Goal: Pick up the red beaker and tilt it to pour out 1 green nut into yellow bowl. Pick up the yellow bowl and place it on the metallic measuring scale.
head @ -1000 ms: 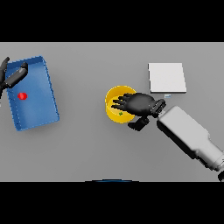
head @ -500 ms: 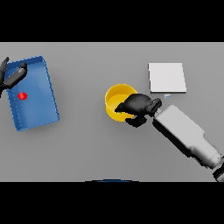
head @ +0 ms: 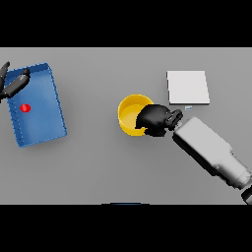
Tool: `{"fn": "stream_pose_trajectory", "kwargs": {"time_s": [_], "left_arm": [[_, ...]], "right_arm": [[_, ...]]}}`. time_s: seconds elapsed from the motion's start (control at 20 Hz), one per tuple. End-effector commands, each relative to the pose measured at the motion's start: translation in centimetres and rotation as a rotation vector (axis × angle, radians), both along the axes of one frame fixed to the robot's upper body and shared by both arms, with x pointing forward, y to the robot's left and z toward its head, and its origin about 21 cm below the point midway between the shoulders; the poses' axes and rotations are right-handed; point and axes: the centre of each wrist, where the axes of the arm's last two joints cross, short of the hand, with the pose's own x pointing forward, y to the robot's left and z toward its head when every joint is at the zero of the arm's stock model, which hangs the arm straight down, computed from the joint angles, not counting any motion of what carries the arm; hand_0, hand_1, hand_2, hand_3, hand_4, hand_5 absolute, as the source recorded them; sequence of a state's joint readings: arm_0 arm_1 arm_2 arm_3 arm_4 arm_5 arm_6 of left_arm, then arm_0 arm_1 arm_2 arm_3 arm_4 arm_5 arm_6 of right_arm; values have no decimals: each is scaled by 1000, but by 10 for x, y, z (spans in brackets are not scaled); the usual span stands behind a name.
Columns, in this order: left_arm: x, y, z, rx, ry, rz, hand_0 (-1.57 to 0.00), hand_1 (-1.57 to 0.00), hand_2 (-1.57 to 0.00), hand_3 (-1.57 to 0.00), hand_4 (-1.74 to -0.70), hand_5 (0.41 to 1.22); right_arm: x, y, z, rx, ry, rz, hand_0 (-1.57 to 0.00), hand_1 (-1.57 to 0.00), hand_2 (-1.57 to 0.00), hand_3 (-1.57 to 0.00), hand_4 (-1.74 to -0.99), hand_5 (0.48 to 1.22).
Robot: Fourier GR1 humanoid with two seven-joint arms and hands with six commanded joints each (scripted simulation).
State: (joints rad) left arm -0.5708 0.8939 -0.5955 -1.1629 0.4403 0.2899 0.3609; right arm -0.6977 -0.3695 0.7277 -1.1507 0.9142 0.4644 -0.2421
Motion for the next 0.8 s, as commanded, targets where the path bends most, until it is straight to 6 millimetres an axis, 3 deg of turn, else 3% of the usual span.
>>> {"fn": "stream_pose_trajectory", "kwargs": {"time_s": [0.0,0.25,0.35,0.6,0.75], "left_arm": [[-2,0,-1,-1,2,7,1,1,1,1,-719,696],[0,-3,-4,-6,2,0,1,1,1,1,-717,696],[1,-3,-3,2,-37,-20,1,1,1,1,-723,694],[0,-3,-7,5,25,5,1,1,1,1,-717,686],[-2,-3,-3,3,10,2,1,1,1,1,-716,686]], "right_arm": [[0,-2,-3,10,-3,-1,-1483,-1477,-1293,-1233,-1708,1197],[3,-11,12,47,-2,-41,-1542,-1540,-1331,-1340,-1730,1213],[3,-10,26,63,-4,-52,-1553,-1551,-1344,-1317,-1734,1216],[5,-29,62,88,-74,-104,-1565,-1565,-1426,-1194,-1739,1219],[3,-33,68,95,-106,-143,-1568,-1568,-1497,-1164,-1740,1220]]}}
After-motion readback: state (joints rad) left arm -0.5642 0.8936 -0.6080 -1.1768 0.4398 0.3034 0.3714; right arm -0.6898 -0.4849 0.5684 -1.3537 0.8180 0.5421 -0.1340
